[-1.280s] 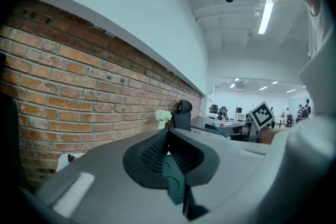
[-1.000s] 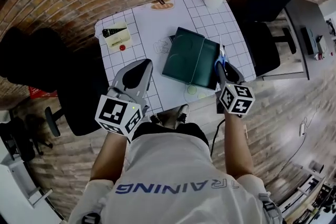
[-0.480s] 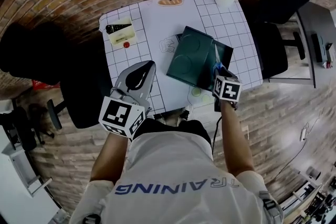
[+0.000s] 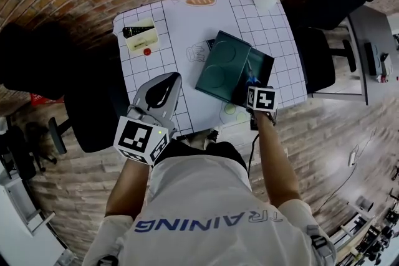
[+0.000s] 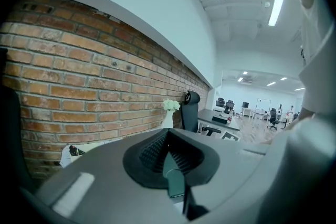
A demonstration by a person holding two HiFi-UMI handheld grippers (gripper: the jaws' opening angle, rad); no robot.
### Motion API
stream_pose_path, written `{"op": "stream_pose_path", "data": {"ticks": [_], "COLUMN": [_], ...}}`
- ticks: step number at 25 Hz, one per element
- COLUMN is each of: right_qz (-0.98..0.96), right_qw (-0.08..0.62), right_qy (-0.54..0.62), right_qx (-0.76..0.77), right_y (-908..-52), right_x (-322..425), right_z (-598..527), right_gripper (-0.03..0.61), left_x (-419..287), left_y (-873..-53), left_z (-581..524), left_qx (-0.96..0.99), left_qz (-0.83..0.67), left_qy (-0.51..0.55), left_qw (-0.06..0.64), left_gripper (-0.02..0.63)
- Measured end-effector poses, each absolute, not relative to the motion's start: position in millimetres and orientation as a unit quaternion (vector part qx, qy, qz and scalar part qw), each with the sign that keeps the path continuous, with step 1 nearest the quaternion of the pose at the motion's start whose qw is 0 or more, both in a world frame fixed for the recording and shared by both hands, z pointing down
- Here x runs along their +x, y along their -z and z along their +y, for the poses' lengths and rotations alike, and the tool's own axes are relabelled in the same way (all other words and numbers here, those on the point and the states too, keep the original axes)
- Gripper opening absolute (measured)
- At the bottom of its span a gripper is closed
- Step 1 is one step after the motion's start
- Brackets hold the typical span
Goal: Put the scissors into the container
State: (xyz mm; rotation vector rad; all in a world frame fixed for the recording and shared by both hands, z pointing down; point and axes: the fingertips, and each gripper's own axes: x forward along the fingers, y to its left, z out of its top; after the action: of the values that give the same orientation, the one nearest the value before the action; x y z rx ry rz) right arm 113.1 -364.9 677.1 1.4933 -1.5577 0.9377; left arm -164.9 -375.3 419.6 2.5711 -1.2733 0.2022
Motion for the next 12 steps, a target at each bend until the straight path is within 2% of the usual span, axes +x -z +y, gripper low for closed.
{"op": "stream_pose_path", "data": {"ticks": [12], "right_qz": [-0.594], "right_qw": [0.419], "right_qy": [-0.374], "right_qx": [0.576], "right_y": [-685], "right_x": [110], "right_z": [-364], "right_gripper": [0.106], "left_x": [-184], "left_y": [-416], "left_z": [-376], "left_qx": [0.880], "left_qz": [-0.453], "left_qy": [-0.045], "left_qw": [0.135], "left_gripper": [0.000]}}
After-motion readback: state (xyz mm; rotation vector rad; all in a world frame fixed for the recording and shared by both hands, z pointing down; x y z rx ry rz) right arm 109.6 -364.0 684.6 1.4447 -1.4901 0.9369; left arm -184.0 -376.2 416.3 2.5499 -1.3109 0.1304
